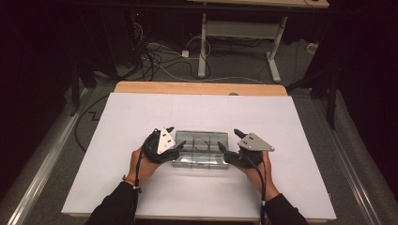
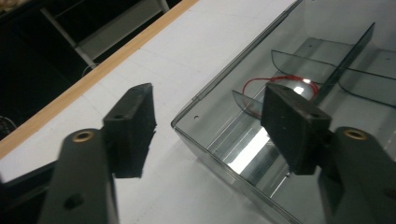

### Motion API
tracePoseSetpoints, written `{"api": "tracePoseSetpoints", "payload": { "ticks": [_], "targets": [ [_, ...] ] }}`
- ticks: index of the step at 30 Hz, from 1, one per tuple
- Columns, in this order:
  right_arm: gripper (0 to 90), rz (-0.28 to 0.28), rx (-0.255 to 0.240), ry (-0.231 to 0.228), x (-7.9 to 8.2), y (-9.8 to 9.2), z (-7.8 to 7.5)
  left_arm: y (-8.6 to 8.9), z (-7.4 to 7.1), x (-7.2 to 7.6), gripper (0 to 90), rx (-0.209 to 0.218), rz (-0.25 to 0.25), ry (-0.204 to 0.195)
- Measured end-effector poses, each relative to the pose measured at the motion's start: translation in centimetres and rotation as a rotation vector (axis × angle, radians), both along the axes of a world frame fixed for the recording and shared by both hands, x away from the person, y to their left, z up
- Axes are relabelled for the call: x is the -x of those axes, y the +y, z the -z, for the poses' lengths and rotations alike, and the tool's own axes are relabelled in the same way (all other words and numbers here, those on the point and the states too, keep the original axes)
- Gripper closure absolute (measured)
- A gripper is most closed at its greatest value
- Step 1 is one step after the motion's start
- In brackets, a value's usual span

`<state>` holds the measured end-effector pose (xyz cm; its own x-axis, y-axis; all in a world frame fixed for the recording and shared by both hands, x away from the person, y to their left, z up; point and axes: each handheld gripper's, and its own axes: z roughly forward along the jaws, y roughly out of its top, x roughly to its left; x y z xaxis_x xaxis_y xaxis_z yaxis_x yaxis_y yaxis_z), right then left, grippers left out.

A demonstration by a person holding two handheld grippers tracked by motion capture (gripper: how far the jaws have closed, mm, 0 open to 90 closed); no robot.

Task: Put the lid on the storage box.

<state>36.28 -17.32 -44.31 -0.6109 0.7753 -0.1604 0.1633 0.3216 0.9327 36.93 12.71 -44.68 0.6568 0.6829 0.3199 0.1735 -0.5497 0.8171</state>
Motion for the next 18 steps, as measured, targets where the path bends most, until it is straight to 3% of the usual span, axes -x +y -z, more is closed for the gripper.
{"api": "tracePoseSetpoints", "payload": {
  "ticks": [4, 11, 14, 18],
  "targets": [
    [18.3, -0.020, 0.004, 0.002, 0.03, 0.20, 0.05, 0.11, -0.01, -0.09, 18.0, 0.026, 0.006, 0.008],
    [16.2, -0.055, 0.019, 0.011, 0.19, 0.33, 0.02, -0.14, -0.12, 0.10, 17.7, 0.035, 0.036, 0.007],
    [15.9, -0.072, 0.043, 0.006, 0.36, 0.55, -0.06, -0.34, -0.19, 0.27, 17.7, 0.027, 0.048, 0.006],
    [16.0, -0.090, 0.033, 0.007, 0.53, 0.73, -0.21, -0.65, -0.22, 0.44, 17.8, 0.011, 0.064, 0.004]
  ]
}}
